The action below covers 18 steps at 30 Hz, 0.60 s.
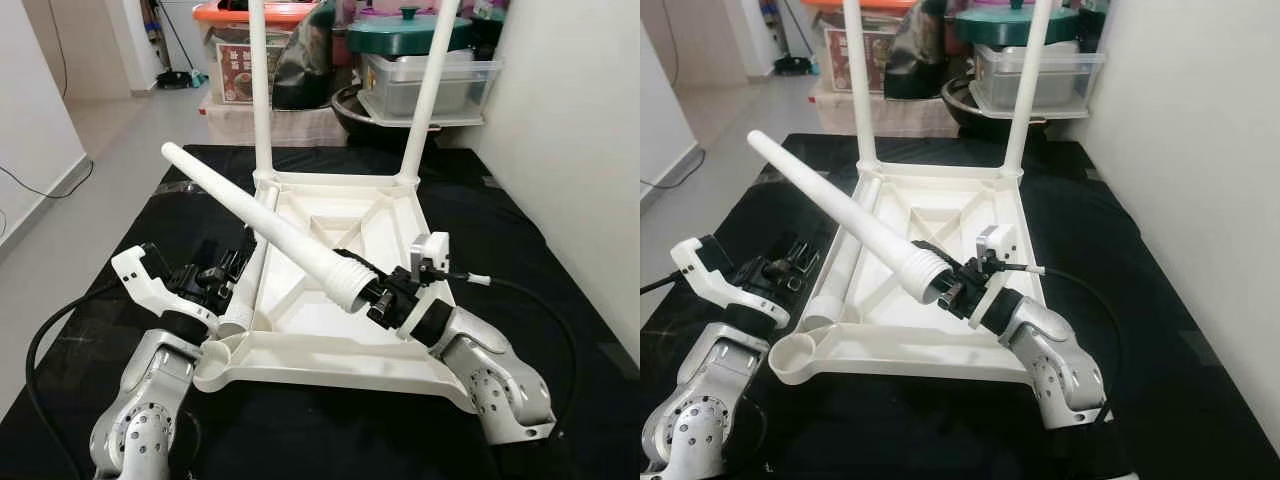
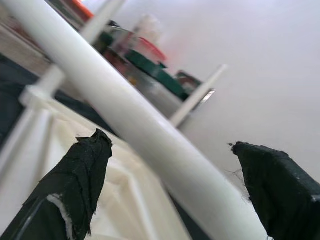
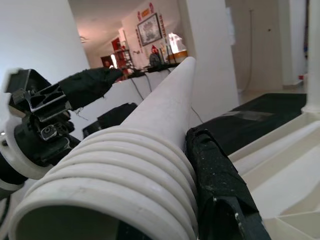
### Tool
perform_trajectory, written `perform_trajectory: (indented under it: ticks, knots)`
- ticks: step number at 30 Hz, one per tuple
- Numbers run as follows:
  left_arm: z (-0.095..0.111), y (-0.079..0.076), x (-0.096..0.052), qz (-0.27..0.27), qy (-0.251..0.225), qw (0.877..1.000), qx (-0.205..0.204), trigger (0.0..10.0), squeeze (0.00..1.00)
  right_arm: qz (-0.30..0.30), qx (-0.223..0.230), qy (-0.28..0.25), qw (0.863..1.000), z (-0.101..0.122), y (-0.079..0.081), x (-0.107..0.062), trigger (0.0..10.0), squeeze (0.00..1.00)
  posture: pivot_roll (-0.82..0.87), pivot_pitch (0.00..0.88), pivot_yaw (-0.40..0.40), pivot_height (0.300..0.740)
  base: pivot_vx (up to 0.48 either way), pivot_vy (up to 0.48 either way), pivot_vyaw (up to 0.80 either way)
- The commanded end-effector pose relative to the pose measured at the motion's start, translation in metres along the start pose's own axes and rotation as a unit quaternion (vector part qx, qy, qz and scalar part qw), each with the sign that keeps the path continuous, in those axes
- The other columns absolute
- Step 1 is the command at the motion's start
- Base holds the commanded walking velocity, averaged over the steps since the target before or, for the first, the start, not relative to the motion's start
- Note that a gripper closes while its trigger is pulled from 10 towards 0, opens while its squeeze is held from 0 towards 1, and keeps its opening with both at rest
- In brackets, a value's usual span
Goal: Building children table
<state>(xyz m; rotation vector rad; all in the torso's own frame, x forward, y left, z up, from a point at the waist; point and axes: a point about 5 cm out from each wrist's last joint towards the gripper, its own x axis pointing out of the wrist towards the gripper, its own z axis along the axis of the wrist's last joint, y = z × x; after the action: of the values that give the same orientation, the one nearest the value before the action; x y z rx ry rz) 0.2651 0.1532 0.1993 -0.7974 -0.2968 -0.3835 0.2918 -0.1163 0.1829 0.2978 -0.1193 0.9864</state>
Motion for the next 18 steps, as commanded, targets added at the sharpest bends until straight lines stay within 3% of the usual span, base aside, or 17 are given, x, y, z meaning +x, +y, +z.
perform_trajectory:
  ticks: [1, 4, 9, 12, 18]
  knots:
    - [0.000, -0.001, -0.001, -0.008, 0.001, 1.000, -0.017, 10.0, 0.00, 0.015, 0.007, -0.012, 1.000, 0.004, 0.002, 0.002, 0.0, 0.00, 0.06, 0.000, -0.027, 0.740, 0.000, 0.000, 0.00]
    - [0.004, -0.001, -0.002, -0.019, -0.004, 0.998, -0.058, 10.0, 0.00, 0.050, 0.050, -0.016, 0.997, 0.002, 0.008, 0.002, 0.0, 0.00, 0.06, 0.000, -0.028, 0.740, 0.000, 0.000, 0.00]
    - [0.008, 0.002, -0.002, -0.015, -0.009, 0.997, -0.080, 10.0, 0.00, 0.067, 0.074, -0.020, 0.995, 0.001, 0.011, -0.001, 0.0, 0.00, 0.07, 0.000, -0.031, 0.740, 0.000, 0.000, 0.00]
    - [0.012, 0.013, -0.005, 0.012, -0.015, 0.993, -0.116, 10.0, 0.00, 0.098, 0.117, -0.036, 0.988, 0.003, 0.015, -0.007, 0.0, 0.00, 0.06, 0.000, -0.031, 0.740, 0.000, 0.000, 0.00]
    - [0.024, 0.023, -0.003, 0.042, -0.042, 0.987, -0.151, 10.0, 0.00, 0.142, 0.145, -0.019, 0.979, -0.002, 0.021, -0.020, 0.0, 0.00, 0.06, 0.000, -0.030, 0.740, 0.000, 0.000, 0.00]
